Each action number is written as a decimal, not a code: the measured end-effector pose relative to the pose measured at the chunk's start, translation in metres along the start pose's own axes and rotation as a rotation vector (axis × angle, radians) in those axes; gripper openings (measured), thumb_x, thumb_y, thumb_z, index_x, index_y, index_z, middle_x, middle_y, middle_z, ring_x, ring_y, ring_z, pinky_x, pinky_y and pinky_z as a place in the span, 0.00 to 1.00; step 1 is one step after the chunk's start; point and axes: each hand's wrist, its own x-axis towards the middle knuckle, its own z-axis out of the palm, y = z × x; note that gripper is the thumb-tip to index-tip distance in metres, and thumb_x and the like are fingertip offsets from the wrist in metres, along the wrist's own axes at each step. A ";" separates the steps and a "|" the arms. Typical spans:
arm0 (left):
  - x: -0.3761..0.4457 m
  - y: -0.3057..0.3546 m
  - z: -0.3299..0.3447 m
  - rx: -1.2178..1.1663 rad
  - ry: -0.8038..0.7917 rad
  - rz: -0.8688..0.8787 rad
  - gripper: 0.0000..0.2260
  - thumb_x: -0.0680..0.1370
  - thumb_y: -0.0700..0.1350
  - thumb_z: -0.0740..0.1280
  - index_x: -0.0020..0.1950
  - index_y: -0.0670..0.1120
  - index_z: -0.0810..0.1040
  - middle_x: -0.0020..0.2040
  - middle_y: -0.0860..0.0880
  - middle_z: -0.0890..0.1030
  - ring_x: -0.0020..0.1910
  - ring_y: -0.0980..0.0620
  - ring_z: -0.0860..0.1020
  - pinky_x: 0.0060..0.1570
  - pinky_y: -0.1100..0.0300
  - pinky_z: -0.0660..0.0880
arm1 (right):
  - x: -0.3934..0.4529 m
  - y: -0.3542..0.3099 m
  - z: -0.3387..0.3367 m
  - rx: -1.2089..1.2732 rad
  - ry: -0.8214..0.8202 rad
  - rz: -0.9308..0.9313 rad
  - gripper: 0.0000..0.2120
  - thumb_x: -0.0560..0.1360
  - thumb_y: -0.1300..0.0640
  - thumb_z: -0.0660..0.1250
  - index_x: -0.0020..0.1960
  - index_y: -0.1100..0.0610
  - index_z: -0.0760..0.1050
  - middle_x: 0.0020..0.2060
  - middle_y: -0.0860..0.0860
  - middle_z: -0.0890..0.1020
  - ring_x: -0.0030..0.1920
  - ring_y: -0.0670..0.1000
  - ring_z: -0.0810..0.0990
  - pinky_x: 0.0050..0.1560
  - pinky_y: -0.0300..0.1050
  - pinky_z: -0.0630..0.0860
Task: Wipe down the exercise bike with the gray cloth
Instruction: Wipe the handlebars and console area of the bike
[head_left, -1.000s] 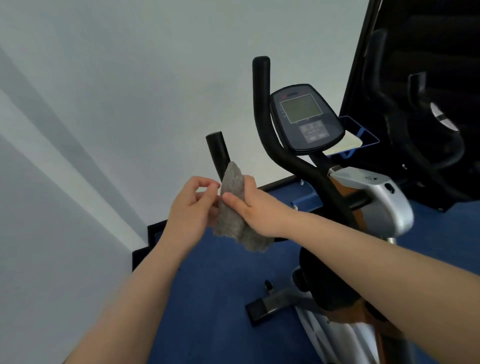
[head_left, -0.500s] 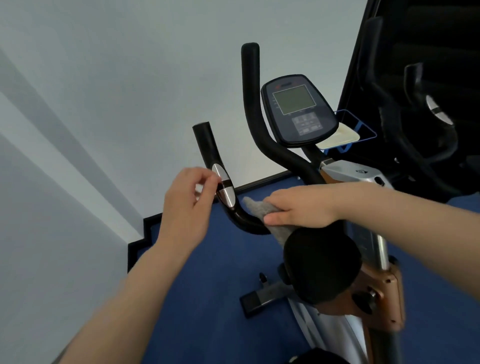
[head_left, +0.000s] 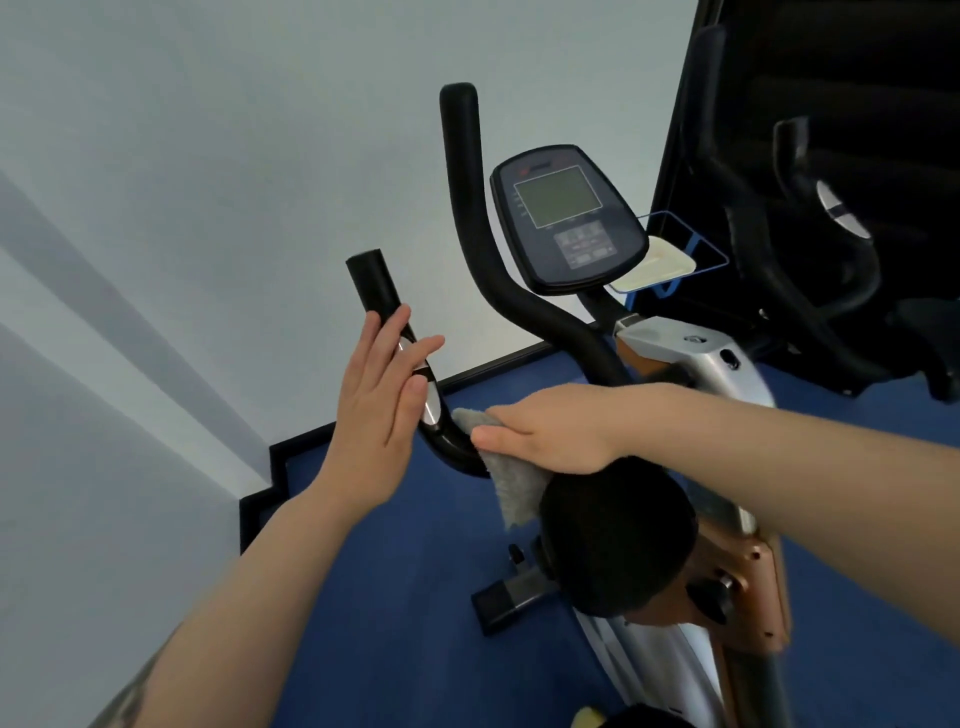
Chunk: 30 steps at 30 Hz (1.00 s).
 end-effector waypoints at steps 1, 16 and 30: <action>0.000 -0.001 -0.001 0.014 -0.010 0.004 0.18 0.85 0.49 0.50 0.72 0.51 0.70 0.79 0.51 0.59 0.80 0.50 0.48 0.76 0.57 0.49 | -0.004 0.004 0.000 0.004 0.019 -0.014 0.20 0.82 0.39 0.44 0.52 0.51 0.67 0.42 0.45 0.74 0.45 0.49 0.74 0.51 0.46 0.65; 0.059 -0.034 -0.054 0.222 -0.103 0.193 0.24 0.83 0.49 0.54 0.79 0.45 0.57 0.80 0.47 0.54 0.80 0.49 0.50 0.77 0.50 0.49 | 0.028 -0.057 0.005 0.476 0.305 0.322 0.22 0.84 0.47 0.41 0.67 0.55 0.66 0.61 0.59 0.75 0.59 0.62 0.74 0.60 0.56 0.71; 0.087 -0.043 -0.077 -0.353 -0.061 0.030 0.13 0.83 0.39 0.61 0.65 0.47 0.79 0.61 0.55 0.81 0.63 0.60 0.76 0.64 0.62 0.72 | 0.069 -0.109 0.018 0.921 1.016 0.608 0.09 0.83 0.47 0.48 0.61 0.42 0.61 0.32 0.43 0.78 0.37 0.46 0.77 0.39 0.49 0.68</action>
